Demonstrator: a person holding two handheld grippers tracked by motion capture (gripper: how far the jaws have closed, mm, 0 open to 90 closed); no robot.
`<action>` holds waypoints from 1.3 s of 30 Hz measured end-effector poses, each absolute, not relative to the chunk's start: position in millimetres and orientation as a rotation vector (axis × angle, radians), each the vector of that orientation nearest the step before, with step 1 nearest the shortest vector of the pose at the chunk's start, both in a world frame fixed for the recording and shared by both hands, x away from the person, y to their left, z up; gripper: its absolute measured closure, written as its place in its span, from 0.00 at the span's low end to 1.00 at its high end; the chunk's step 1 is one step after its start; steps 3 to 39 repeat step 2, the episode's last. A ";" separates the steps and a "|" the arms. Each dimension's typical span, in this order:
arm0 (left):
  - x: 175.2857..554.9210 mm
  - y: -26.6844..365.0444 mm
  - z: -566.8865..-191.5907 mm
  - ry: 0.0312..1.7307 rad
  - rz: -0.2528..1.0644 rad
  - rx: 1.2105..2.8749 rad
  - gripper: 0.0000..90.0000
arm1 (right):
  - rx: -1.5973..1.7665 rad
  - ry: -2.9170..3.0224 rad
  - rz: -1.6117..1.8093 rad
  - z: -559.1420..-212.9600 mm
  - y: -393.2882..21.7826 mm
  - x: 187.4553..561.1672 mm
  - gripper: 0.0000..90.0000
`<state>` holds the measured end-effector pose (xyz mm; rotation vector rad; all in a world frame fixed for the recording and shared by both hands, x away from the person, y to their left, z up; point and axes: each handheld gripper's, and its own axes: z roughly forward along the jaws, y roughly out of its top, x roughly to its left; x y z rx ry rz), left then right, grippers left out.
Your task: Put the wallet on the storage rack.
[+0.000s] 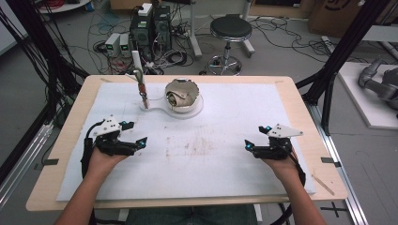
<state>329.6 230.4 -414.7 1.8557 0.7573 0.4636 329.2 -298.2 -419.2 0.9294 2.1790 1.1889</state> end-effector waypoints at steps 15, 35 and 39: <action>329.9 230.5 -414.6 0.759 0.460 1.857 0.18 | 0.929 2.179 1.188 -419.0 -298.2 329.1 0.23; 329.9 230.5 -414.6 0.759 0.460 1.857 0.18 | 0.929 2.179 1.188 -419.0 -298.2 329.1 0.23; 329.9 230.5 -414.6 0.759 0.460 1.857 0.18 | 0.929 2.179 1.188 -419.0 -298.2 329.1 0.23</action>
